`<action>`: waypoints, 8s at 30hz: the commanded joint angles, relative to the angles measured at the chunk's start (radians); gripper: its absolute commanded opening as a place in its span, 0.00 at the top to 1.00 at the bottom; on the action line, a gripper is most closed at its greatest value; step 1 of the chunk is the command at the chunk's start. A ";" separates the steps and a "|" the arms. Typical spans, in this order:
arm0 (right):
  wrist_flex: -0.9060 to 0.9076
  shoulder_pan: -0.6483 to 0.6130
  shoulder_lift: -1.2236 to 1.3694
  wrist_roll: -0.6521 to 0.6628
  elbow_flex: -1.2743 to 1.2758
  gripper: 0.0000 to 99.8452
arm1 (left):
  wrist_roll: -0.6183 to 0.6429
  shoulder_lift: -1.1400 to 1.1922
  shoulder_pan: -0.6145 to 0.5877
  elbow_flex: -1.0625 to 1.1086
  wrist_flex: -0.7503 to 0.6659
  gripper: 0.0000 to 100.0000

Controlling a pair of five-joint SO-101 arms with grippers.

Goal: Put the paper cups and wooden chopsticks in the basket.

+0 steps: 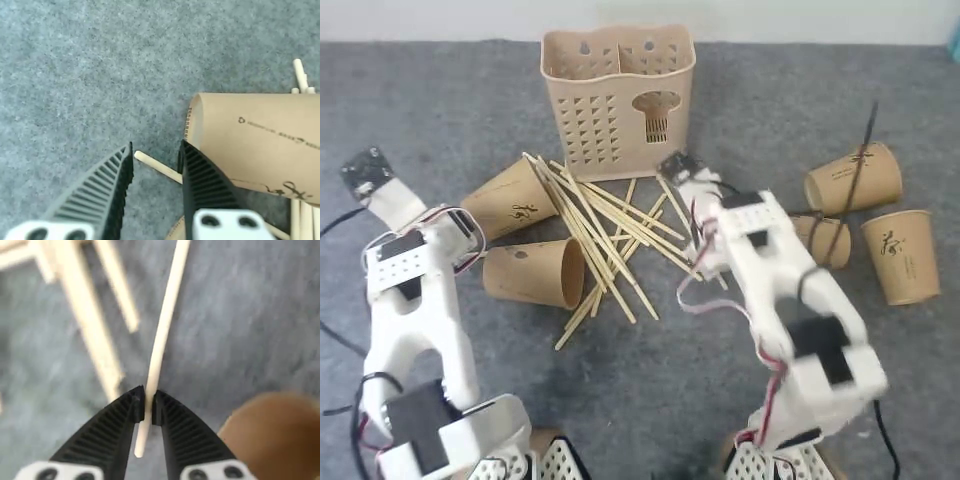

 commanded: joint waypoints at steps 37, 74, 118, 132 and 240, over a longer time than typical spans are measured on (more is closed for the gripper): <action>-0.265 -0.127 -0.871 -0.436 0.393 0.82 | -0.005 -0.015 0.003 -0.015 -0.026 0.86; -0.625 -0.282 0.225 -0.842 -0.247 0.82 | -0.005 -0.014 0.008 -0.015 -0.061 0.86; 0.088 -0.300 0.503 -0.842 -0.701 0.99 | -0.005 -0.009 0.008 -0.018 -0.061 0.86; 0.346 -0.309 0.166 -0.841 -0.664 0.99 | -0.005 -0.009 0.008 -0.018 -0.063 0.86; 0.225 0.157 0.412 -0.795 -1.343 0.99 | -0.005 -0.005 0.023 -0.013 -0.083 0.86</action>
